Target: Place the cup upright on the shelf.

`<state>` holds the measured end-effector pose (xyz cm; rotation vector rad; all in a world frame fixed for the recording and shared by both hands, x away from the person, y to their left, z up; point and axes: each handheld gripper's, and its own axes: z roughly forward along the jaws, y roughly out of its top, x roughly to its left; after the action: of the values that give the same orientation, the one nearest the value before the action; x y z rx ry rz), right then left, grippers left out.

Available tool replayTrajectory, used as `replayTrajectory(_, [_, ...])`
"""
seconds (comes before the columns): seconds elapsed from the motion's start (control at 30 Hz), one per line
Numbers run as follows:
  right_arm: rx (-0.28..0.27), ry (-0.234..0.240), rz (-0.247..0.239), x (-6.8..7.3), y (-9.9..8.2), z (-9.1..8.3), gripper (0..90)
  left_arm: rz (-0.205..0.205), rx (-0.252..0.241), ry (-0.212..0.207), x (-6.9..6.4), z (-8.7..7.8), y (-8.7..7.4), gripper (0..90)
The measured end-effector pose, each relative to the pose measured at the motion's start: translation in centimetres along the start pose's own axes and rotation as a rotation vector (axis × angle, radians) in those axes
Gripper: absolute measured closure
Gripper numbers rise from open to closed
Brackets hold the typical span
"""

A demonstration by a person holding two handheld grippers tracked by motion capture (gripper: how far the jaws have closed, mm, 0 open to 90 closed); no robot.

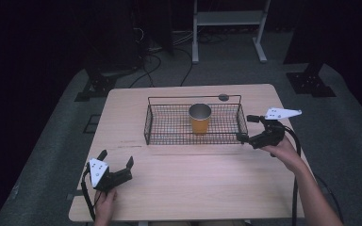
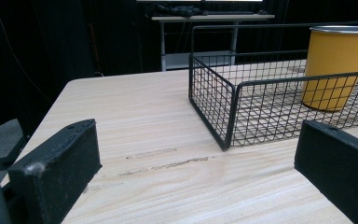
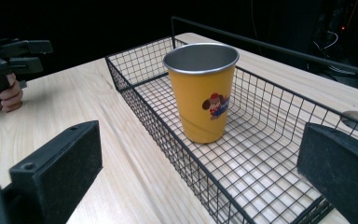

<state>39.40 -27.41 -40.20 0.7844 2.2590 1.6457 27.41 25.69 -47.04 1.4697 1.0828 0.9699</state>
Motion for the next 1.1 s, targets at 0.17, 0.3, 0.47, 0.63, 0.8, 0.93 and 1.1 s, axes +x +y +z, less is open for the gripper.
replayTrajectory(0.17, [-0.011, 0.003, 0.000, 0.4, -0.6, -0.4, 0.0, 0.000, 0.000, 0.000, 0.0, 0.0, 0.0, 0.0])
replayTrajectory(0.3, [-0.012, 0.009, 0.001, 0.8, -1.1, -0.8, 0.0, 0.002, 0.001, 0.000, 0.0, 0.0, 0.0, 0.0])
replayTrajectory(0.47, [-0.021, 0.006, 0.003, 1.1, -1.6, -1.2, 0.0, 0.004, 0.001, 0.001, 0.0, 0.0, 0.0, 0.0])
replayTrajectory(0.63, [-0.027, -0.001, 0.005, 1.4, -2.5, -1.7, 0.0, 0.003, 0.001, 0.002, 0.0, 0.0, 0.0, 0.0])
replayTrajectory(0.8, [-0.012, -0.004, 0.010, 1.7, -3.2, -1.9, 0.0, 0.004, 0.000, 0.001, 0.0, 0.0, 0.0, 0.0])
replayTrajectory(0.93, [-0.023, -0.006, 0.015, 2.1, -4.0, -2.1, 0.0, 0.004, 0.000, 0.002, 0.0, 0.0, 0.0, 0.0])
replayTrajectory(1.1, [-0.021, -0.005, 0.010, 2.7, -4.7, -2.4, 0.0, 0.006, 0.002, 0.002, 0.0, 0.0, 0.0, 0.0])
